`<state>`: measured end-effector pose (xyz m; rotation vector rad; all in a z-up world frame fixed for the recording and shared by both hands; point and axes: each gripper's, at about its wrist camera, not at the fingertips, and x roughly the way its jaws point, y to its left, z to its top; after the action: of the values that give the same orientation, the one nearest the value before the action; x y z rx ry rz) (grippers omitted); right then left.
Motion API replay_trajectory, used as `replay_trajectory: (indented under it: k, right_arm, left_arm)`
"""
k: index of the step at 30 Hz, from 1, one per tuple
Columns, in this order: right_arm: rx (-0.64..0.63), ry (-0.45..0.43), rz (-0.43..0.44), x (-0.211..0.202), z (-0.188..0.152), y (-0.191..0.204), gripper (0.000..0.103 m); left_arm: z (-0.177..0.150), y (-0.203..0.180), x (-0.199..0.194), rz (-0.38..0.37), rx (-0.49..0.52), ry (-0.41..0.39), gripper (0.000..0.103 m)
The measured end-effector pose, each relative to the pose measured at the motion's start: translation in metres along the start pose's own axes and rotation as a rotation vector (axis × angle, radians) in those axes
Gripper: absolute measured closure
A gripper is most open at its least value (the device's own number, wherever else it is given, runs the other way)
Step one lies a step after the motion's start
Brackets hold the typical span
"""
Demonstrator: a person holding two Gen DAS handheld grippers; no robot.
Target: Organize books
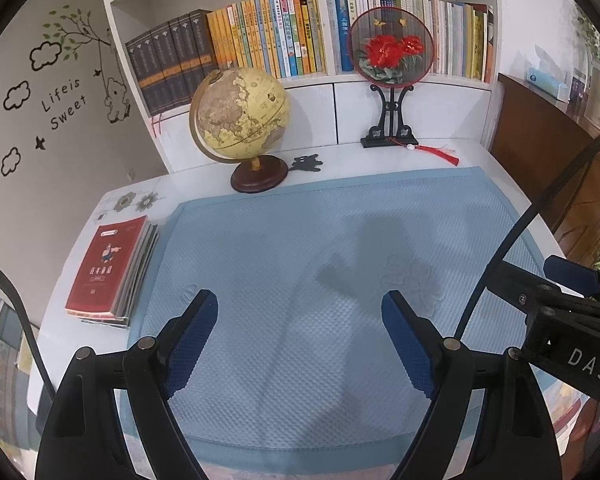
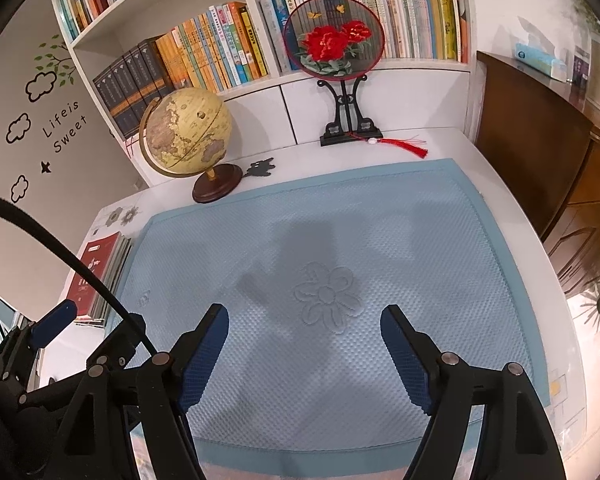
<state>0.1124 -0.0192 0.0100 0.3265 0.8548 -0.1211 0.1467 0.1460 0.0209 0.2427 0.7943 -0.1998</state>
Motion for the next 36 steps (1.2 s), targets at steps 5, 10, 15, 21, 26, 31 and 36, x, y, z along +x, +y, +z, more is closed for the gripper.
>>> replay_trajectory:
  k: [5, 10, 15, 21, 26, 31, 36]
  right_arm:
    - [0.003, 0.006, 0.019, 0.001, -0.002, 0.002, 0.026]
    - [0.003, 0.009, 0.020, 0.001, -0.004, 0.003, 0.025]
    - [0.004, 0.013, 0.021, 0.001, -0.005, 0.004, 0.025]
    - [0.012, 0.024, 0.028, 0.004, -0.006, 0.004, 0.025]
    - [-0.002, 0.013, 0.020, 0.000, -0.008, 0.009, 0.025]
    - [0.001, 0.013, 0.018, -0.001, -0.009, 0.010, 0.025]
    - [0.001, 0.019, 0.012, 0.000, -0.010, 0.010, 0.025]
  left_arm:
    - [0.000, 0.003, 0.000, -0.006, -0.005, 0.002, 0.020]
    - [-0.002, 0.004, 0.002, -0.012, -0.016, 0.020, 0.020]
    - [-0.003, 0.003, 0.002, -0.018, -0.016, 0.025, 0.020]
    - [-0.005, -0.001, -0.001, -0.023, 0.002, 0.018, 0.020]
    - [-0.005, 0.000, 0.000, -0.030, 0.006, 0.022, 0.020]
    - [-0.006, 0.000, 0.001, -0.038, 0.003, 0.025, 0.020]
    - [-0.007, -0.001, 0.001, -0.052, 0.005, 0.031, 0.020]
